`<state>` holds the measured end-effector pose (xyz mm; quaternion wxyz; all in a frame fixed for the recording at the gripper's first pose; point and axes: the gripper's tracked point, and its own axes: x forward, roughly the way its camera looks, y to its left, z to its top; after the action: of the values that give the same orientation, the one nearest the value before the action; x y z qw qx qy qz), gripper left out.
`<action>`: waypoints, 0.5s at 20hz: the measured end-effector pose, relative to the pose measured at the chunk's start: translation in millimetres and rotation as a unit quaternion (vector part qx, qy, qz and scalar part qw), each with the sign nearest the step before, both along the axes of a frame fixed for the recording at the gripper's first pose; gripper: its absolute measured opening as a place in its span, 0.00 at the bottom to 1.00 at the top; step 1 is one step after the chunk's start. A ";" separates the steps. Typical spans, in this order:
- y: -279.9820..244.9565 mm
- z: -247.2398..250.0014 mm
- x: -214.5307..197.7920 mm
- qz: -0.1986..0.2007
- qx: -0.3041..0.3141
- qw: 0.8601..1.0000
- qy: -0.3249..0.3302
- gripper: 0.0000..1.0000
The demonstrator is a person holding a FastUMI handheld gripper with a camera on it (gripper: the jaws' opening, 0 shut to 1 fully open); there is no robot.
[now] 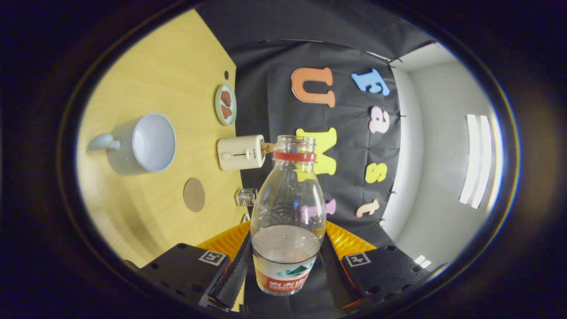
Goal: Take the bottle from table, then pour the juice into the cup, finally place the bottle on the coaster
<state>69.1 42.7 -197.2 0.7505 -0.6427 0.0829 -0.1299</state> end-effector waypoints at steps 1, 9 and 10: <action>-1.8 -2.4 1.4 0.002 0.048 0.999 0.003 0.83; 2.2 8.9 14.3 0.049 0.318 0.946 -0.029 0.83; 0.0 15.9 16.8 0.054 0.341 0.938 -0.043 0.83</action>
<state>86.0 42.7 -181.3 0.9331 -0.3459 0.0556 -0.0808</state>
